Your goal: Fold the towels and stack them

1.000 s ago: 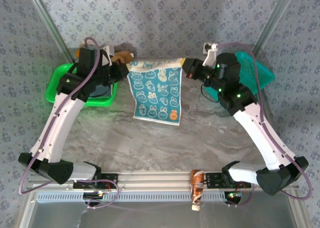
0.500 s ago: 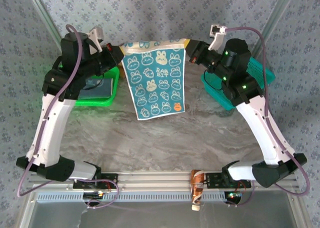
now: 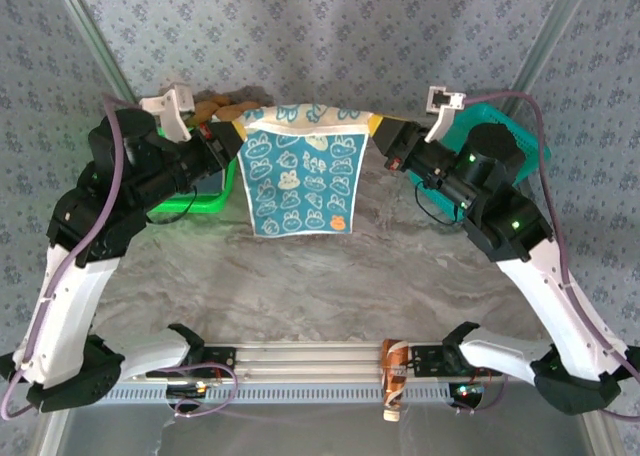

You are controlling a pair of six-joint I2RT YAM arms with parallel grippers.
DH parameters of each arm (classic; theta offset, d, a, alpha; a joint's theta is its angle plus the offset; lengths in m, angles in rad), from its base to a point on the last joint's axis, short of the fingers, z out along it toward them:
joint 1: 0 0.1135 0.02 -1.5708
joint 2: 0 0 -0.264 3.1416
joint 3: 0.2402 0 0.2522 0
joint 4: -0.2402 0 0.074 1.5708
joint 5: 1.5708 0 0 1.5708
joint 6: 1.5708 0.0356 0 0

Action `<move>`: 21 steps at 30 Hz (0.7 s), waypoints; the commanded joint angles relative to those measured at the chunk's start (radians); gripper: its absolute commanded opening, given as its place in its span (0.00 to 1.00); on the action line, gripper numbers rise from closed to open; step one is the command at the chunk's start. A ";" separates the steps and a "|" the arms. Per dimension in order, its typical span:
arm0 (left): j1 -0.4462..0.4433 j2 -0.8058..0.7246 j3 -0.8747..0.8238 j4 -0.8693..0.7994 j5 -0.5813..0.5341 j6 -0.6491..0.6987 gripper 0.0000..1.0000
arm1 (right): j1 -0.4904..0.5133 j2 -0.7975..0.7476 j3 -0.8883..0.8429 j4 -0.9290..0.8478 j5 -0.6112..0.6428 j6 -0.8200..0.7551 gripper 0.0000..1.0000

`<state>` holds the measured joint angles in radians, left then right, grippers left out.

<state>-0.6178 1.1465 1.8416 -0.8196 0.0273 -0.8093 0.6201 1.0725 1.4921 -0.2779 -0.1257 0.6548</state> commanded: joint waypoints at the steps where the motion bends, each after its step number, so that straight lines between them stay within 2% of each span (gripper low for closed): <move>1: -0.019 0.003 -0.007 -0.001 -0.047 -0.041 0.00 | 0.009 -0.030 -0.038 -0.043 0.085 0.035 0.00; 4: -0.022 0.030 -0.015 -0.016 -0.065 -0.048 0.00 | -0.014 -0.025 -0.056 -0.079 0.069 0.053 0.00; 7: -0.004 0.078 -0.020 -0.039 -0.074 -0.041 0.00 | -0.077 0.012 -0.065 -0.077 0.017 0.075 0.00; 13: 0.148 0.216 -0.082 0.045 0.077 -0.043 0.00 | -0.235 0.148 -0.127 0.043 -0.125 0.148 0.00; 21: 0.271 0.511 -0.012 0.135 0.247 -0.023 0.00 | -0.342 0.489 -0.014 0.148 -0.258 0.125 0.00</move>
<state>-0.3710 1.5990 1.7691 -0.7349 0.1822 -0.8467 0.3016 1.4902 1.4132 -0.1978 -0.3054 0.7799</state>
